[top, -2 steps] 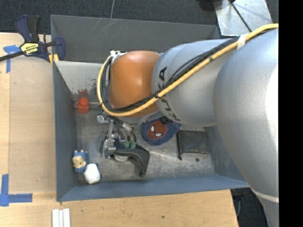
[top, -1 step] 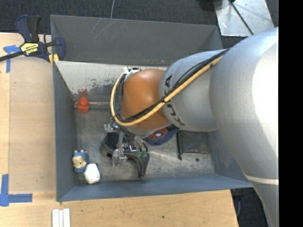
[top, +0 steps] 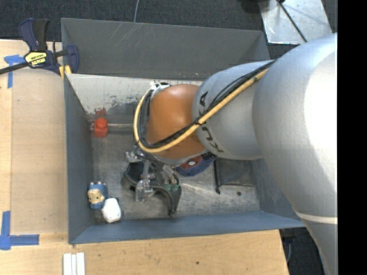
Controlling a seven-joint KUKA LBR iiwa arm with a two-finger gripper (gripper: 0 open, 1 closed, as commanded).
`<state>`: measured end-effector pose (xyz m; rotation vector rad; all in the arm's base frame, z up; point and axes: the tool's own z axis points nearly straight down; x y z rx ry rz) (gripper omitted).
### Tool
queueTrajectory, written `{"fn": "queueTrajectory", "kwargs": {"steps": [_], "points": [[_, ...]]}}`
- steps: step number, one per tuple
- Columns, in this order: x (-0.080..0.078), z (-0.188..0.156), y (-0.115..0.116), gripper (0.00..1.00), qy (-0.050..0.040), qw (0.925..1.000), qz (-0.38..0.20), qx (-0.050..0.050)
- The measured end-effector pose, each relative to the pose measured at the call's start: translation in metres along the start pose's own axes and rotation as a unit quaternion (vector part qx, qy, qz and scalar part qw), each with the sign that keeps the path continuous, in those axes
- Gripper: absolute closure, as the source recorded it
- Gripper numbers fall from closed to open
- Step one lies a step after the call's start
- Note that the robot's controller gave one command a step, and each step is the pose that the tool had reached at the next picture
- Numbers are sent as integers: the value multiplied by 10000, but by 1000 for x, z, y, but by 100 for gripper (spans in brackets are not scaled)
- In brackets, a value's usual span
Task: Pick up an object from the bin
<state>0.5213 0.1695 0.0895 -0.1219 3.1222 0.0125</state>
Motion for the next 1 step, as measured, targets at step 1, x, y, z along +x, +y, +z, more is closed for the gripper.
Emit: {"fn": "queueTrajectory", "kwargs": {"steps": [1], "points": [[-7, -156, -33, 100, 61, 10000, 0, 33]]}}
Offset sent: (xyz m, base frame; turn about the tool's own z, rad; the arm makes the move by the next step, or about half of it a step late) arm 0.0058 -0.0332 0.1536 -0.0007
